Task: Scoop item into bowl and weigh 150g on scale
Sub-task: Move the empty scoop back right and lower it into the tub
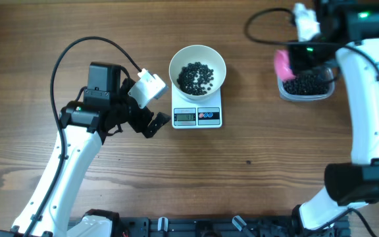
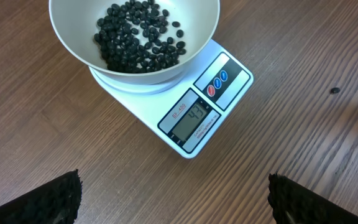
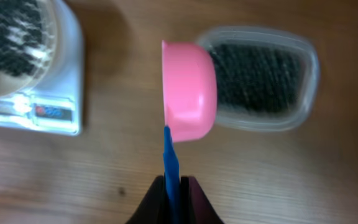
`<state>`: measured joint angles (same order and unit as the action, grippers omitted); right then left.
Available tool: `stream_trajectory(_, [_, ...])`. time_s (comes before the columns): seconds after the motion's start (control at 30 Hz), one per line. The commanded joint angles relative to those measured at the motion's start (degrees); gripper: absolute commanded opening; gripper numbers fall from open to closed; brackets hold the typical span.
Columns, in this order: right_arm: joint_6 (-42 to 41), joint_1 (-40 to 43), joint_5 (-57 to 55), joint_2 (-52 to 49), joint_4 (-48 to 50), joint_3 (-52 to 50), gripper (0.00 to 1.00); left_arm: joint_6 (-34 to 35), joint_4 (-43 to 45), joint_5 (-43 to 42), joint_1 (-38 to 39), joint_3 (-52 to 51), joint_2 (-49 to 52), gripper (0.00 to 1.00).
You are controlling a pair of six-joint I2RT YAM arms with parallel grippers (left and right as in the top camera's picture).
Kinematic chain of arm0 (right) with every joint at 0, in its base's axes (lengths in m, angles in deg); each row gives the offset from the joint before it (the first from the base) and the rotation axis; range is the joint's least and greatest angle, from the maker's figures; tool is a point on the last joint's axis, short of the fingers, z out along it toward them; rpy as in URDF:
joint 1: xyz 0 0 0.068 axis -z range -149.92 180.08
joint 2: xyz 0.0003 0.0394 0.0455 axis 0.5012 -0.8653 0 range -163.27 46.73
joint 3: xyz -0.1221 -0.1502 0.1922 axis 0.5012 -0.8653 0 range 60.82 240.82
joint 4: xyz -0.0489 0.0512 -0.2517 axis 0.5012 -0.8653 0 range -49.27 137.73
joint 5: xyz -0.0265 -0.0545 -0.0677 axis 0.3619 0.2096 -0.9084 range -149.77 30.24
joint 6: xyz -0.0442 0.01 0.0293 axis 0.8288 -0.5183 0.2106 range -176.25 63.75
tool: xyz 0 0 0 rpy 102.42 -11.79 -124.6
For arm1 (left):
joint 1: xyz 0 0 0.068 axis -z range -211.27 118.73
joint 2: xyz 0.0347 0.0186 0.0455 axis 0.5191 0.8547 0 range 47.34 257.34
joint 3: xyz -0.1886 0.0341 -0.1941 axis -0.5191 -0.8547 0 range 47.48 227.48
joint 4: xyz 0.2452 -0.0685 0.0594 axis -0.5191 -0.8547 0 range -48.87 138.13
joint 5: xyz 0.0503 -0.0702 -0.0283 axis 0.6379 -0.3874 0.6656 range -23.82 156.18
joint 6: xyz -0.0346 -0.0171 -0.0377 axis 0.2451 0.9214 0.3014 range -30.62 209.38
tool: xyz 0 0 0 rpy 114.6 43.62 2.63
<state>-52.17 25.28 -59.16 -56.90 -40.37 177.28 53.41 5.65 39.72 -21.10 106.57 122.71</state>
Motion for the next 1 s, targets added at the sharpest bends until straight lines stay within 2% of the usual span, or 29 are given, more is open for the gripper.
stream_trajectory(0.0, [-1.22,7.56,1.57,-3.04,-3.96,0.52,0.04,-1.11,-0.04,-0.52,0.22,0.04,-0.79,1.0])
stream_trajectory(0.27, [-1.05,13.53,-2.08,-8.28,-2.56,0.52,0.04,-1.11,-0.04,-0.52,0.22,0.04,-0.79,1.0])
stream_trajectory(0.53, [-1.84,13.84,-9.01,-16.02,0.07,0.52,0.04,-1.11,-0.04,-0.52,0.22,0.04,-0.79,1.0])
stream_trajectory(0.77, [-4.07,13.88,-15.8,-16.46,3.56,0.42,0.04,-1.11,-0.04,-0.52,0.22,0.04,-0.79,1.0])
stream_trajectory(0.97, [-2.36,13.66,-15.56,-18.88,3.23,-0.94,0.04,-1.14,-0.04,-0.52,0.22,0.04,-0.79,1.0])
